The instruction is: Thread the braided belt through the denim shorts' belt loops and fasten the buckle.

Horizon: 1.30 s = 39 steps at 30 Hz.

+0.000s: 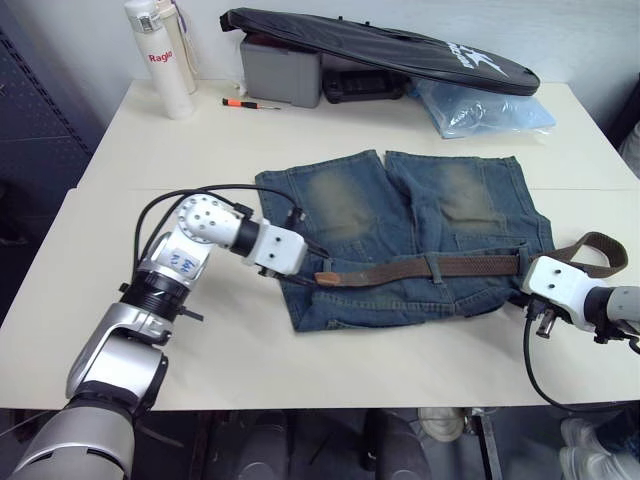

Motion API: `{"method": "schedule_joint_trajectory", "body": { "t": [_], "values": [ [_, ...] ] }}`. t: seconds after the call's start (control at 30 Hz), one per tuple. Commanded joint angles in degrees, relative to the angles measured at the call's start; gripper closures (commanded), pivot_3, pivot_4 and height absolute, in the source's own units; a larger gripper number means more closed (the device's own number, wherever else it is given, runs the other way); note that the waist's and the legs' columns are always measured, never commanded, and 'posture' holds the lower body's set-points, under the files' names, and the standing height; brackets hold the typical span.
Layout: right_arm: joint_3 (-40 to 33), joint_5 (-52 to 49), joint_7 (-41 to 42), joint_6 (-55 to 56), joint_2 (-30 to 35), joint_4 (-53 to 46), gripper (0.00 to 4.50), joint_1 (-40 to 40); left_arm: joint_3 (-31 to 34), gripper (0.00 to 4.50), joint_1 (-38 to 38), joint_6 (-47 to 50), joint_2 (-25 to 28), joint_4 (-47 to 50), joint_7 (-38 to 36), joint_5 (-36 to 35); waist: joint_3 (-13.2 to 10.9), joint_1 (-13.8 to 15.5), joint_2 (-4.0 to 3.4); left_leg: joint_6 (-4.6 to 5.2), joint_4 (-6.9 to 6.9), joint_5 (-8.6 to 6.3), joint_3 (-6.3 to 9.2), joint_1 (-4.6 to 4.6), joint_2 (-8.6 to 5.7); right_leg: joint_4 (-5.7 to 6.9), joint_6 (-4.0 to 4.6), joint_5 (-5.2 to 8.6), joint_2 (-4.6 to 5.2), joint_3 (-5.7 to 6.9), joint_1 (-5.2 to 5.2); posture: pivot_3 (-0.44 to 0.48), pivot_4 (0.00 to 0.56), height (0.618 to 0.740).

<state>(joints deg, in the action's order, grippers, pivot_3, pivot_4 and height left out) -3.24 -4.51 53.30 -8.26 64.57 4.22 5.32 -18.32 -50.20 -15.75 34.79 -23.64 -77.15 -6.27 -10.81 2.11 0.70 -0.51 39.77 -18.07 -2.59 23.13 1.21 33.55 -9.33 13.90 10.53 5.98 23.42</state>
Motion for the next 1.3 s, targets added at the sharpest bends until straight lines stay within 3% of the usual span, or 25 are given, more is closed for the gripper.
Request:
{"method": "schedule_joint_trajectory", "body": {
  "t": [0.03, 0.33, 0.5, 0.67, 0.8, 0.97, 1.0, 1.07, 1.17, 1.23, 1.3],
  "values": [
    [-1.6, 2.0, 0.5, 3.1, 1.4, 4.4, 4.50, 0.5, 5.2, 0.06, 1.2, 12.0, 2.5, 6.4, -2.9, -7.8, 0.0, 0.0, 0.00, 0.00, 0.00, 0.00, 0.00, 0.00, 0.00, -0.01, 0.00, 0.00, 0.00, 0.00, -0.01, 0.000, 0.150, 0.740],
    [5.4, 12.2, 0.0, 23.9, 2.4, 26.9, 4.50, 17.7, 10.2, 0.06, 2.6, 29.2, 2.6, 13.7, -0.7, -13.6, 0.0, -0.9, -0.03, 0.00, -0.04, 0.00, 0.00, 0.00, 0.00, -0.01, -0.01, 0.00, 0.00, -0.01, 0.01, 0.000, 0.150, 0.740],
    [10.5, 18.7, -1.5, 36.0, 2.2, 38.5, 4.50, 26.4, 9.6, 0.06, 3.4, 32.2, 1.6, 16.2, 0.0, -13.4, 0.0, -1.4, -0.06, -0.02, -0.12, 0.01, -0.05, 0.00, 0.00, -0.04, -0.01, 0.00, -0.01, -0.03, 0.07, 0.000, 0.150, 0.740],
    [11.7, 18.5, 0.4, 41.4, 0.9, 45.4, 4.50, 31.4, 8.2, 0.06, 3.9, 32.3, -0.2, 16.9, 1.0, -12.0, 0.0, -1.5, -0.06, -0.02, -0.12, 0.01, -0.06, 0.00, 0.00, -0.06, 0.00, 0.00, 0.00, -0.04, 0.06, 0.000, 0.150, 0.740],
    [9.0, 14.4, 4.7, 40.3, 3.6, 42.7, 2.69, 29.8, 8.6, 0.00, 3.9, 33.6, -0.9, 17.1, 1.1, -12.8, 0.0, -1.6, -0.07, -0.03, -0.13, 0.02, -0.06, 0.00, 0.01, -0.06, 0.00, 0.00, -0.01, -0.04, 0.07, 0.000, 0.150, 0.740],
    [0.2, 2.9, 10.4, 27.4, 5.3, 33.7, 0.32, 28.1, 8.7, 0.00, 3.4, 34.1, -2.3, 16.3, 2.1, -12.5, -0.1, -1.9, -0.16, -0.03, -0.13, 0.02, -0.07, -0.01, 0.01, -0.05, -0.01, 0.00, 0.00, -0.04, 0.06, 0.000, 0.150, 0.740],
    [-2.0, -0.3, 12.0, 22.1, 5.9, 29.7, 0.06, 26.8, 8.6, 0.00, 3.3, 34.1, -2.7, 16.1, 2.3, -12.4, -0.1, -1.9, -0.16, -0.03, -0.13, 0.02, -0.07, -0.01, 0.01, -0.05, 0.00, 0.00, 0.00, -0.04, 0.06, 0.000, 0.150, 0.740],
    [-5.1, -4.0, 13.2, 13.5, 6.5, 23.2, 0.06, 23.9, 8.4, 0.00, 3.3, 34.3, -3.1, 16.2, 2.5, -12.2, -0.1, -1.9, -0.16, -0.03, -0.15, 0.02, -0.06, -0.01, 0.02, -0.06, 0.00, 0.00, -0.01, -0.03, 0.06, 0.000, 0.150, 0.740],
    [-12.9, -16.6, 10.6, -11.1, 4.1, 5.5, 0.06, 16.7, 8.0, 0.00, 3.5, 34.3, -3.7, 16.2, 2.9, -11.8, -0.1, -1.9, -0.16, -0.03, -0.13, 0.01, -0.06, -0.03, 0.03, -0.04, 0.00, 0.00, -0.01, -0.02, 0.04, 0.000, 0.150, 0.740],
    [-17.6, -25.9, 5.8, -25.5, 0.5, -6.2, 0.06, 11.6, 7.8, 0.00, 3.6, 34.1, -3.9, 16.2, 3.1, -11.5, -0.1, -1.4, -0.15, -0.03, -0.08, 0.01, -0.05, -0.02, 0.03, -0.01, 0.00, 0.00, -0.01, -0.02, 0.04, 0.000, 0.150, 0.740],
    [-22.5, -30.7, -4.5, -35.0, -5.8, -14.2, 0.06, 10.2, 7.6, 0.00, 3.7, 34.0, -4.1, 16.1, 3.3, -11.2, -0.1, -1.1, -0.15, -0.04, -0.07, 0.01, -0.03, -0.02, 0.11, 0.02, 0.04, 0.01, -0.05, 0.01, 0.05, 0.000, 0.150, 0.740]
  ]
}}
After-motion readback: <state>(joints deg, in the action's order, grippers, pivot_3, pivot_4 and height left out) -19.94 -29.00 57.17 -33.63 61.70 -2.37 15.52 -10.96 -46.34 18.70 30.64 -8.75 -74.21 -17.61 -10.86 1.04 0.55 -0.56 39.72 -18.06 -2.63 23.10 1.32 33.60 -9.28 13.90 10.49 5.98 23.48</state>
